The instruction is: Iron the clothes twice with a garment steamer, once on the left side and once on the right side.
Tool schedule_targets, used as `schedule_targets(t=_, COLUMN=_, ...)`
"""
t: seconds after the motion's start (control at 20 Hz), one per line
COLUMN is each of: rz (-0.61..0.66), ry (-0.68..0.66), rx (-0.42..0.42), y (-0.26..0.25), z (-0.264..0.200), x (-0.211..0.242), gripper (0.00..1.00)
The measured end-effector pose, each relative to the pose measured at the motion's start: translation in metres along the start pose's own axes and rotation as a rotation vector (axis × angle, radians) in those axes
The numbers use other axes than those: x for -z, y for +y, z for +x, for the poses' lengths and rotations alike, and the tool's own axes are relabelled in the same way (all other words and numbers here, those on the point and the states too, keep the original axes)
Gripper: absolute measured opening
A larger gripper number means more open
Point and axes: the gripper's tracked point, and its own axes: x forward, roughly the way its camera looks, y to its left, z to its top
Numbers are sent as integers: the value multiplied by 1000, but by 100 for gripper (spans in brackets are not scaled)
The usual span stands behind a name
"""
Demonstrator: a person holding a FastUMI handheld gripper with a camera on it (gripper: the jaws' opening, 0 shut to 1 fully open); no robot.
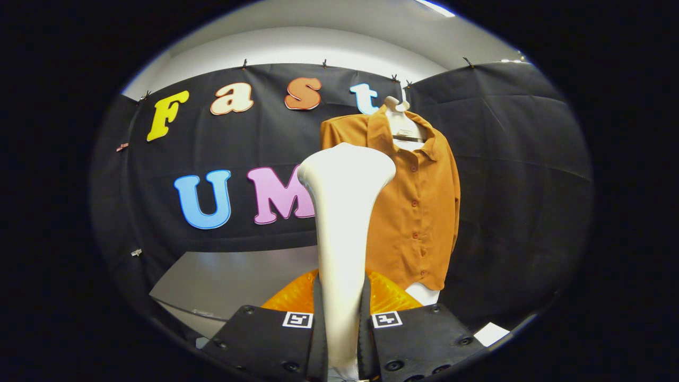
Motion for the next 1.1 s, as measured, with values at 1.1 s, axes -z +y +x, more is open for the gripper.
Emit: schedule_targets(t=1.1, rz=98, ry=115, rx=-331, y=-79, z=161, x=26, gripper=26)
